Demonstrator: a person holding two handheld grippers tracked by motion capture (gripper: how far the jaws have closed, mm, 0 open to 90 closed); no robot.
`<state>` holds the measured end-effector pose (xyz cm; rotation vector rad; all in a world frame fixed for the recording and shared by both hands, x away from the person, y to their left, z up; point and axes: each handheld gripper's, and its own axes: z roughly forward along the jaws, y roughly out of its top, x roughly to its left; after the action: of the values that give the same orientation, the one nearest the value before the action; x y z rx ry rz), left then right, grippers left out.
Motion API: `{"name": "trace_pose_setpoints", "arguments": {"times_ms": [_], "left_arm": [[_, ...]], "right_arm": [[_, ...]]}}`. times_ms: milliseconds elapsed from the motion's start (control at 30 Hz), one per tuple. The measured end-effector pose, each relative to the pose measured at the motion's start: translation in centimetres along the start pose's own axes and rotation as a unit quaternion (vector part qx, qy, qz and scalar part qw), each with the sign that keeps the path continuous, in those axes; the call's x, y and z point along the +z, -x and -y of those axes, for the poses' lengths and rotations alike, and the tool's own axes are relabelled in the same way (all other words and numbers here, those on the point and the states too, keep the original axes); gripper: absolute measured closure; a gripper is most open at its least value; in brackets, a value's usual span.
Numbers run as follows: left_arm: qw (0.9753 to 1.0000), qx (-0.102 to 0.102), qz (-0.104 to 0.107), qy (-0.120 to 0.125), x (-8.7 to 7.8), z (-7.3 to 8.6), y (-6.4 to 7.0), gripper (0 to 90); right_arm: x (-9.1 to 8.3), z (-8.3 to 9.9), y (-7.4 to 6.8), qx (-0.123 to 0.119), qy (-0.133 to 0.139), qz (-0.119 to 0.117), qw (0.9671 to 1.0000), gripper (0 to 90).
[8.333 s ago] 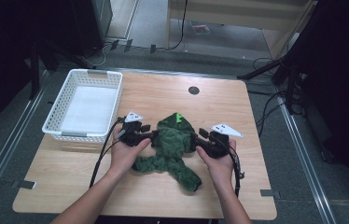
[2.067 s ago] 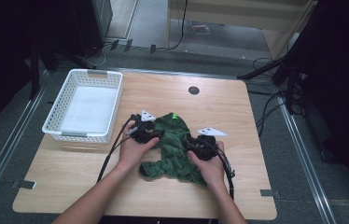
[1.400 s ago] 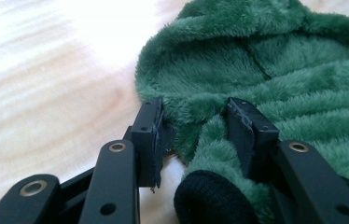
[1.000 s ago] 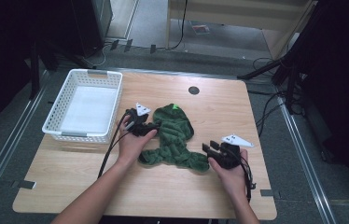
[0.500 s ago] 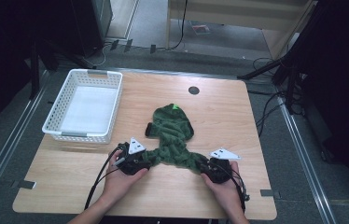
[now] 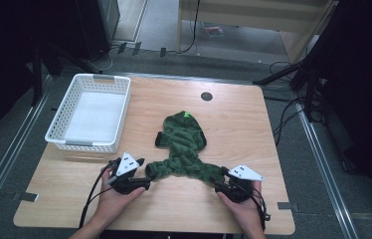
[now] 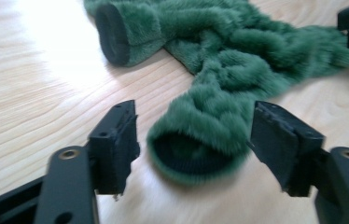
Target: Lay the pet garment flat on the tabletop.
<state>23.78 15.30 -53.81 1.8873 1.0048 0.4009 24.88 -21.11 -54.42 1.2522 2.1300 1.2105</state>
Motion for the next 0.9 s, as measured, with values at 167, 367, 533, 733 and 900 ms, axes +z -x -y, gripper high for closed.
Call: {"name": "trace_pose_setpoints", "arguments": {"times_ms": [167, 367, 533, 733, 900], "left_arm": [[0.9994, -0.027, -0.008, 0.017, -3.1, 1.7, -2.0, 22.0], [0.9969, -0.055, -0.052, 0.022, -6.7, 4.2, -4.6, 16.7], [0.9940, -0.072, -0.073, 0.039, -9.1, 5.6, -6.5, 12.3], [0.9902, -0.083, -0.097, 0.056, -11.2, 6.4, -8.5, 9.4], [0.9842, -0.105, -0.123, 0.072, -12.7, 6.9, -10.5, 8.7]], "right_arm": [[-1.5, 0.4, 1.9, 0.031, 0.014, 0.037, 0.9987, 23.1], [-2.9, 1.2, 3.6, 0.046, 0.018, 0.052, 0.9974, 21.1], [-3.9, 1.9, 4.9, 0.052, 0.020, 0.066, 0.9962, 15.5], [-4.8, 2.3, 6.6, 0.071, 0.021, 0.092, 0.9930, 12.9], [-5.7, 2.9, 7.9, 0.086, 0.027, 0.107, 0.9902, 12.9]]}}
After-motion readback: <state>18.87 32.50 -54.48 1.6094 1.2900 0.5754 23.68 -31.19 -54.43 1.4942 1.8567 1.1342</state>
